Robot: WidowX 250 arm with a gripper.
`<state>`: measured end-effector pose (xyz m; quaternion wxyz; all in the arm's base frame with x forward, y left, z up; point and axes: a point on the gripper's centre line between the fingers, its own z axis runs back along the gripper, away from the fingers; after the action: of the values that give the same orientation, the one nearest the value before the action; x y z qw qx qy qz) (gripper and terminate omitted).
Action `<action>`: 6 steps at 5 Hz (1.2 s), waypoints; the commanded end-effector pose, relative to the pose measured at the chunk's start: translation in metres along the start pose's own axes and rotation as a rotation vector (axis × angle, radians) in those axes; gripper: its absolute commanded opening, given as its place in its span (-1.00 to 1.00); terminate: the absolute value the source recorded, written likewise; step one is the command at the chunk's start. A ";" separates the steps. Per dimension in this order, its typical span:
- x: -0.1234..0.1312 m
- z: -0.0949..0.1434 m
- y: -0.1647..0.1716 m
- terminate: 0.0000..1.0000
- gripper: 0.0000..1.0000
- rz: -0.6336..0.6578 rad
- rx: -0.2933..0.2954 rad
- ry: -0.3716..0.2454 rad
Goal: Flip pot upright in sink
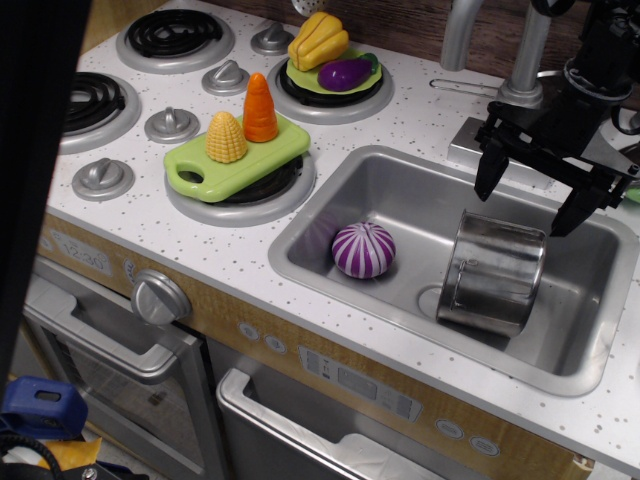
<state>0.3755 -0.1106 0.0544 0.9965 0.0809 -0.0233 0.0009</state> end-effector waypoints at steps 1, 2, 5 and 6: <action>0.000 0.000 0.000 -1.00 1.00 0.000 0.000 0.000; -0.006 0.003 0.018 -1.00 1.00 0.003 -0.053 -0.049; -0.011 -0.009 0.032 -1.00 1.00 0.070 -0.205 -0.151; -0.012 -0.015 0.026 -1.00 1.00 0.176 -0.380 -0.248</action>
<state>0.3546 -0.0850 0.0121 0.9790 -0.1254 -0.1337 0.0890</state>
